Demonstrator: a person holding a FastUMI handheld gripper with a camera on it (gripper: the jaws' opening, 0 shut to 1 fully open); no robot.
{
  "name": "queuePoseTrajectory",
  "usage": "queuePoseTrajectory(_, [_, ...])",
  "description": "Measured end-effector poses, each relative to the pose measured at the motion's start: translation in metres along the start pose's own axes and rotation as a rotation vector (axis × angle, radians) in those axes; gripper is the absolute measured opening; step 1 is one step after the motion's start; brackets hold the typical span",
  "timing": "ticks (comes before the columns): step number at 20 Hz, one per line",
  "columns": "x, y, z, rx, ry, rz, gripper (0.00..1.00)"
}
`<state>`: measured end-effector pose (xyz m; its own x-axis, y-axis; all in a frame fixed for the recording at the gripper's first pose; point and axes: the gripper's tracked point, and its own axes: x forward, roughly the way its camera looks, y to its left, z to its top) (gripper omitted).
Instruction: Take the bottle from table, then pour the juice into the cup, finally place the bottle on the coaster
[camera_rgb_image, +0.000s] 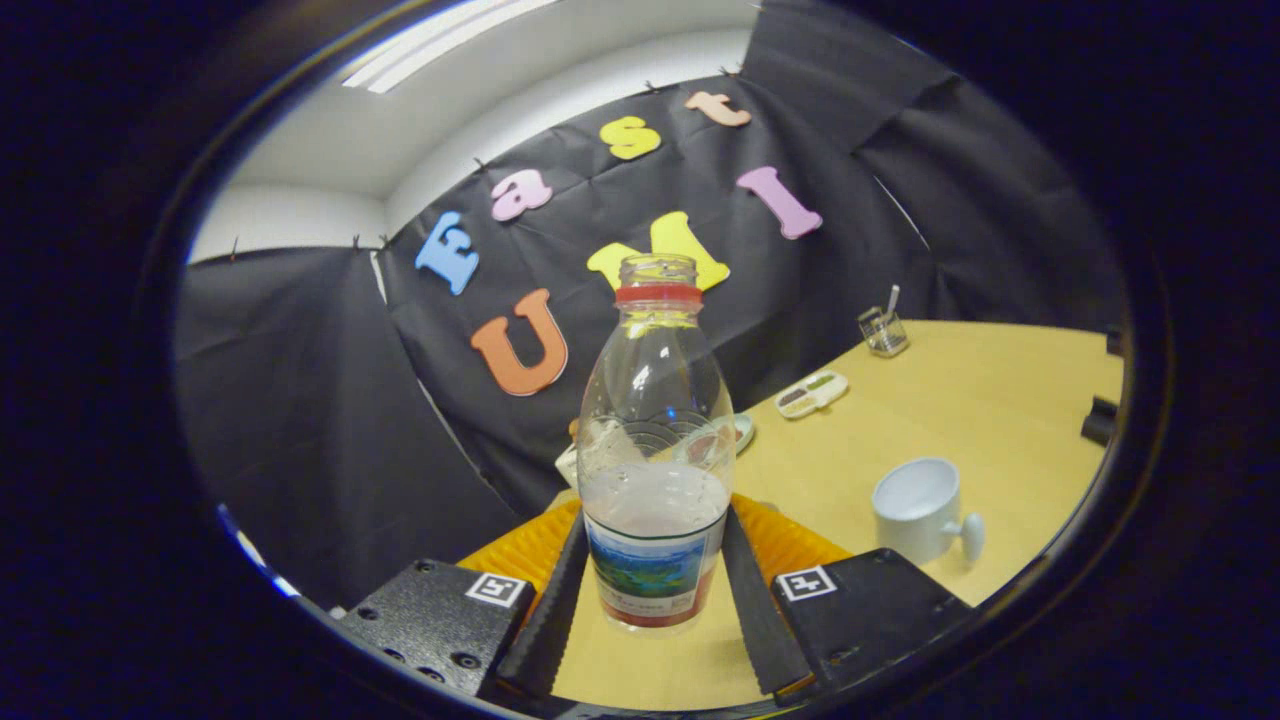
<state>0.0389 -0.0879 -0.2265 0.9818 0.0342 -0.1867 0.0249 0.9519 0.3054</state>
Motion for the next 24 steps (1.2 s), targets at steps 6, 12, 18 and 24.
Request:
queuePoseTrajectory(6, [0.014, 0.022, 0.025, -0.243, -0.037, -0.03, 0.77])
queuePoseTrajectory(12, [0.058, 0.03, 0.033, -0.409, -0.018, -0.083, 0.77])
queuePoseTrajectory(18, [0.117, 0.014, 0.03, -0.384, -0.004, -0.119, 0.77])
queuePoseTrajectory(24, [0.18, -0.004, 0.001, -0.395, 0.039, -0.148, 0.77])
